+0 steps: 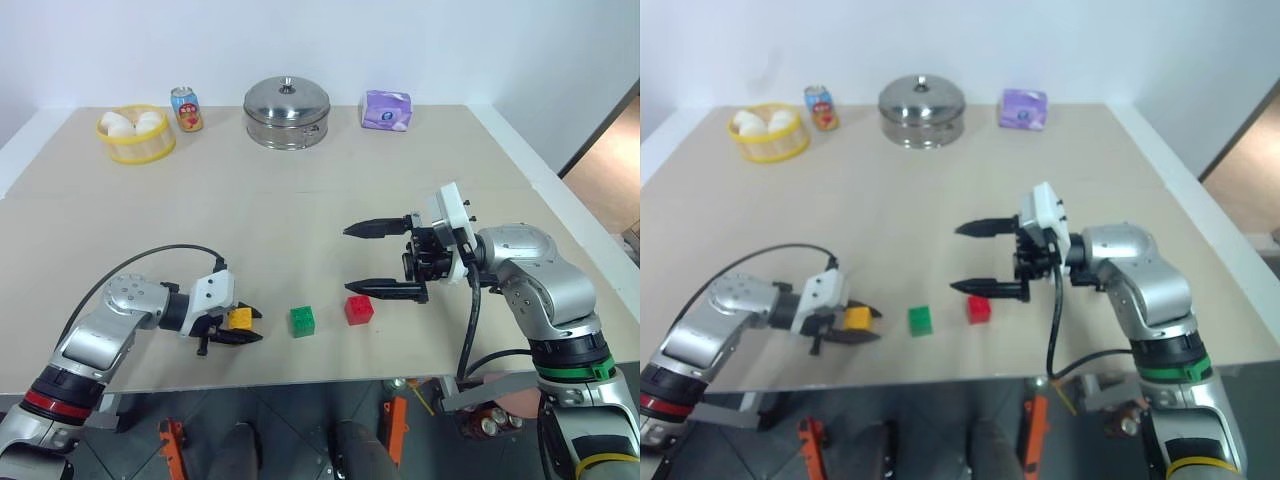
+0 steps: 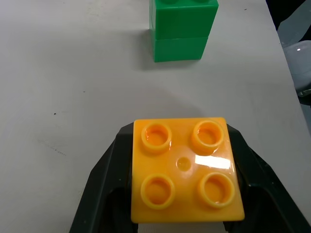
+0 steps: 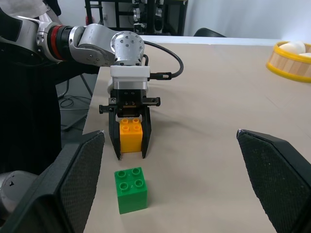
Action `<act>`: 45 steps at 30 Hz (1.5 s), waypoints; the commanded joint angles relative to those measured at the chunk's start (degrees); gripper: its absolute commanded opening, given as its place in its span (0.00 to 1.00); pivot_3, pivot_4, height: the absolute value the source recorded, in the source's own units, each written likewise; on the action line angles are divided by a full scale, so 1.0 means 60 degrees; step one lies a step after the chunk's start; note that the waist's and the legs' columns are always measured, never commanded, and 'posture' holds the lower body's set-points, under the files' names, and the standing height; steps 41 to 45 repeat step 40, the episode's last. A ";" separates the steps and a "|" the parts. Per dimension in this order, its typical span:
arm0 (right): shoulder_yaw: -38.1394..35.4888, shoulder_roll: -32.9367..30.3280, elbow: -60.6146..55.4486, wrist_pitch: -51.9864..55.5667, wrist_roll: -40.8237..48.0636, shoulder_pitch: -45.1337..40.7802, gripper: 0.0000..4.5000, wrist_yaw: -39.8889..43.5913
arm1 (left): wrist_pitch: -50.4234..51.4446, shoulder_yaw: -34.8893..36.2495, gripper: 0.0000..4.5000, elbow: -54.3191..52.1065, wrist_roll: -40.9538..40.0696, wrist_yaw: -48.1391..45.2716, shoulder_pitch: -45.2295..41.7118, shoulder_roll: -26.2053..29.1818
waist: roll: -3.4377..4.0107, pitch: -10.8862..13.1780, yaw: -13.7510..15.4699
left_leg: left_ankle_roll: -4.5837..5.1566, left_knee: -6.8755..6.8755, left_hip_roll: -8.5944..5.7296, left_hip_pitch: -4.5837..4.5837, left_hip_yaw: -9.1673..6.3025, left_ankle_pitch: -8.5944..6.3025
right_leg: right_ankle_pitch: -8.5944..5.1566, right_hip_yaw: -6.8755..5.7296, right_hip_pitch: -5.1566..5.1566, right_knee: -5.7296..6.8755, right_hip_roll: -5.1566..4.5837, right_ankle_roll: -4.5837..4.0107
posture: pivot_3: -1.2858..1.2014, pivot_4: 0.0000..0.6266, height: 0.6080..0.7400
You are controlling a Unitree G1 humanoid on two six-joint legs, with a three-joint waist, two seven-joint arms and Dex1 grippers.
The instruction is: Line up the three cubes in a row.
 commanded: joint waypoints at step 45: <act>-0.1770 0.2164 0.2586 -0.2114 -0.1735 0.1017 1.00 -0.5103 | 0.1434 0.5137 0.99 -0.0604 -0.2096 0.6864 0.0014 -0.2062 | -0.0003 -0.0001 0.0005 | 0.0004 0.0015 -0.0001 0.0000 -0.0009 0.0004 | 0.0037 0.0004 0.0015 0.0008 0.0009 0.0054 | 0.52 0.24 0.99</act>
